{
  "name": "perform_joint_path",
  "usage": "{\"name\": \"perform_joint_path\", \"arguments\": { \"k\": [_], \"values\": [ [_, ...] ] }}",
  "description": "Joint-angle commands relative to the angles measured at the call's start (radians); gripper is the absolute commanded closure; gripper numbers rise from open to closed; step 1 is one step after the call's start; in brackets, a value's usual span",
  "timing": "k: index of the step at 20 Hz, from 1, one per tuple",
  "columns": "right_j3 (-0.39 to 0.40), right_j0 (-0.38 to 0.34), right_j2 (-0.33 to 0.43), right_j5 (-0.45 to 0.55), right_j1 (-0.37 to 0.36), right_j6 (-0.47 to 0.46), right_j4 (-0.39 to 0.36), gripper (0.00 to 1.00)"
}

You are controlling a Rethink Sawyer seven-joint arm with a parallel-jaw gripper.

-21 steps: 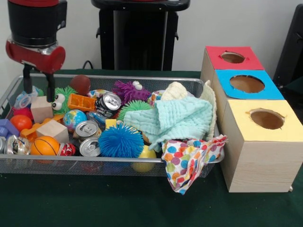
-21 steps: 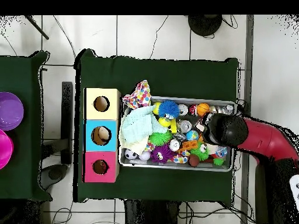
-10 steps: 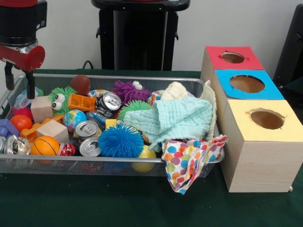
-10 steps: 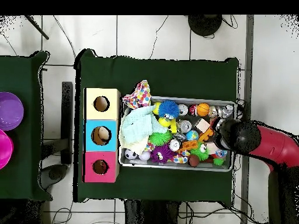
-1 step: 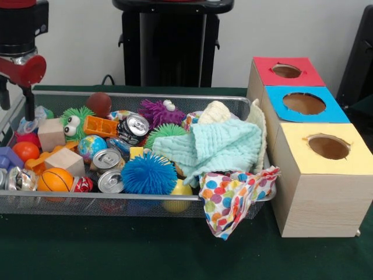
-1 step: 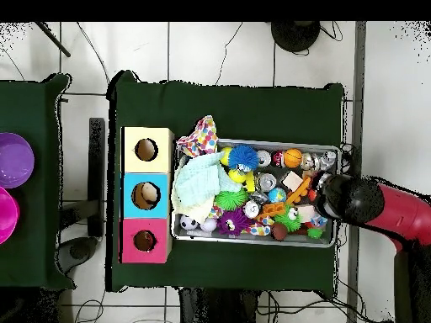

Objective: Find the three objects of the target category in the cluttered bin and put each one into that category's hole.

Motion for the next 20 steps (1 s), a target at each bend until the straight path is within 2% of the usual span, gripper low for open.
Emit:
{"name": "perform_joint_path", "arguments": {
  "k": [1,5,11,20],
  "values": [
    [0.043,-0.006,0.096,0.137,0.031,-0.208,-0.027,0.0],
    [0.071,0.005,0.084,0.152,0.0,-0.187,-0.021,0.0],
    [0.083,-0.001,0.092,0.15,0.019,-0.179,-0.016,0.0],
    [0.11,0.01,0.082,0.086,0.059,-0.142,-0.04,0.0]
  ]
}}
